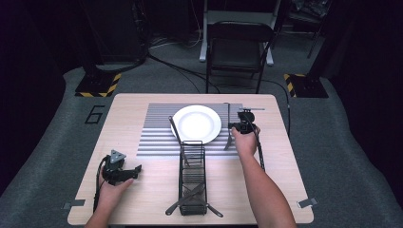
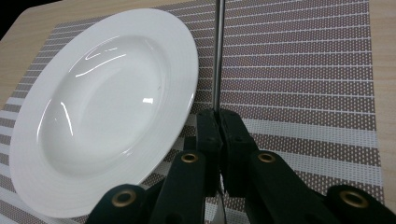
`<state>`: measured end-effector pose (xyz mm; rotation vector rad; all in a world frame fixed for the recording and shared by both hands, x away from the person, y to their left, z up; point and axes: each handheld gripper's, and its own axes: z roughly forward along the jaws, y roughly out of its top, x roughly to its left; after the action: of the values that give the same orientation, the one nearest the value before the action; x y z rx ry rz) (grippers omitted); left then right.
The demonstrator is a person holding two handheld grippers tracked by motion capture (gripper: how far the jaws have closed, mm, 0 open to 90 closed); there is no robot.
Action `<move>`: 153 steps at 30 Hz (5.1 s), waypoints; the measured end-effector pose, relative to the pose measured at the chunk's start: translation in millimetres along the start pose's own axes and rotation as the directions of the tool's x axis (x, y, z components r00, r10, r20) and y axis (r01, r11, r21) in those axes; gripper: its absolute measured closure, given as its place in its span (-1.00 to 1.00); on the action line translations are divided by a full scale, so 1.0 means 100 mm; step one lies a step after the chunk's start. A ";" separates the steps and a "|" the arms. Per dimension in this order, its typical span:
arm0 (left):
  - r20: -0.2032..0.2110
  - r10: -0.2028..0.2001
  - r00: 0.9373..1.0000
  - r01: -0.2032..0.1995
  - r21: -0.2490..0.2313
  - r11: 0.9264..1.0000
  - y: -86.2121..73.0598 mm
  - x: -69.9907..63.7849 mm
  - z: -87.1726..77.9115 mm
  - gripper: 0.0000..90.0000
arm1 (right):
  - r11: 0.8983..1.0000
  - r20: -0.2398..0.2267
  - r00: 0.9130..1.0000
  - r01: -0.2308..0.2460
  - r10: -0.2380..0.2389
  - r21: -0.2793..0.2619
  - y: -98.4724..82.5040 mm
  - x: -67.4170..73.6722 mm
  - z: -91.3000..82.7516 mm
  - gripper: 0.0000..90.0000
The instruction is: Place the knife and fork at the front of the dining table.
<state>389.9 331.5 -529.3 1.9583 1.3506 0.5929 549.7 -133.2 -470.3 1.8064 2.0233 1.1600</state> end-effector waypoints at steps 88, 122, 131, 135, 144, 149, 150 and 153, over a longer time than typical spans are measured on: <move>-0.003 -0.010 1.000 0.009 -0.027 1.000 0.00 0.00 -0.01 -0.32 | 1.000 0.105 0.994 -0.027 0.027 0.005 -0.23 -0.14 0.02 0.65; 0.118 0.022 0.993 -0.010 -0.104 0.995 0.68 -0.54 -0.40 0.02 | 0.998 0.025 0.999 0.027 -0.028 0.056 -0.63 -0.07 -0.22 0.30; 0.146 0.038 0.989 -0.018 -0.135 0.991 0.82 -0.65 -0.43 0.03 | 0.997 0.004 0.999 0.051 -0.051 0.058 -0.64 0.01 -0.20 0.31; 0.165 0.049 0.985 -0.025 -0.145 0.989 0.93 -0.70 -0.46 0.05 | 0.995 0.003 0.997 0.074 -0.074 0.068 -0.63 0.06 -0.20 0.31; 0.214 0.081 0.974 -0.047 -0.160 0.986 1.18 -0.87 -0.54 0.12 | 0.981 0.039 0.981 0.192 -0.192 0.020 -0.52 0.20 -0.48 0.32; 0.227 0.104 0.968 -0.065 -0.171 0.983 1.28 -0.98 -0.59 0.15 | 0.976 0.022 0.976 0.219 -0.218 -0.009 -0.49 0.24 -0.70 0.32; 0.227 0.104 0.968 -0.065 -0.173 0.983 1.30 -1.01 -0.60 0.16 | 0.974 0.017 0.974 0.224 -0.224 -0.011 -0.49 0.25 -0.73 0.33; 0.242 0.106 0.964 -0.066 -0.166 0.984 1.33 -1.08 -0.59 0.19 | 0.964 0.024 0.964 0.264 -0.264 -0.015 -0.53 0.25 -0.80 0.35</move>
<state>393.2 215.6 -390.0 1.8988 1.0366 0.4586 455.0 -141.4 -442.7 1.4758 2.1517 1.0705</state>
